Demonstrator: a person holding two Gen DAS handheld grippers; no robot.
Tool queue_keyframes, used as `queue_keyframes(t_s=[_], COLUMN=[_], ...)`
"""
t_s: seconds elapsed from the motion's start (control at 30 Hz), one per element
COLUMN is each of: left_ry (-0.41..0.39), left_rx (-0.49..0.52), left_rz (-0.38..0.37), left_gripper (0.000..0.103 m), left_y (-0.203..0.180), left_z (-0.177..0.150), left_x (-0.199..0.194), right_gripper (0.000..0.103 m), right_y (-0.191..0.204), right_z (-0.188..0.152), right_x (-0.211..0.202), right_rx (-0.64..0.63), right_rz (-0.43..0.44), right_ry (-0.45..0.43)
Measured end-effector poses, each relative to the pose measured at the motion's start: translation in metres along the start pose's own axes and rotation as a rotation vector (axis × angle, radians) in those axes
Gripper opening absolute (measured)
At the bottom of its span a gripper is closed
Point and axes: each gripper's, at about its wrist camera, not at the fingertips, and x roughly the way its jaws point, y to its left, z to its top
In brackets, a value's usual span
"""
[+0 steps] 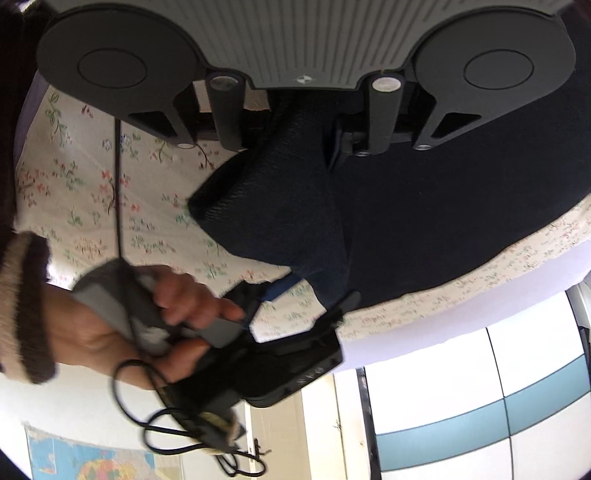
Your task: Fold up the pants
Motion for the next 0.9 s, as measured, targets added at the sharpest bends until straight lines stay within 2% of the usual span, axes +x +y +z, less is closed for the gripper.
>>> queue_keyframes(t_s=[0.23, 0.27, 0.3, 0.37, 0.5, 0.67, 0.9], left_ry=[-0.002, -0.008, -0.013, -0.02, -0.037, -0.082, -0.13], left_rx=[0.028, 0.028, 0.025, 0.013, 0.048, 0.015, -0.115], left_rz=[0.015, 0.019, 0.022, 0.032, 0.082, 0.118, 0.033], left_gripper=[0.094, 0.094, 0.094, 0.092, 0.073, 0.069, 0.068], left_y=[-0.004, -0.004, -0.003, -0.004, -0.019, -0.043, -0.089], left_z=[-0.009, -0.01, -0.011, -0.011, -0.002, 0.02, 0.049], left_x=[0.012, 0.013, 0.014, 0.013, 0.006, -0.016, -0.025], right_gripper=[0.066, 0.062, 0.051, 0.039, 0.016, 0.012, 0.011], right_y=[-0.018, -0.017, -0.016, -0.016, -0.021, -0.023, -0.052], right_z=[0.012, 0.013, 0.015, 0.016, 0.024, 0.033, 0.045], right_x=[0.031, 0.034, 0.036, 0.039, 0.031, 0.003, -0.06], right_rx=[-0.002, -0.017, -0.038, -0.056, -0.019, -0.003, 0.069], right_rz=[0.058, 0.053, 0.039, 0.023, 0.059, 0.076, 0.043], right_ry=[-0.064, -0.072, -0.078, -0.081, -0.061, -0.075, -0.123])
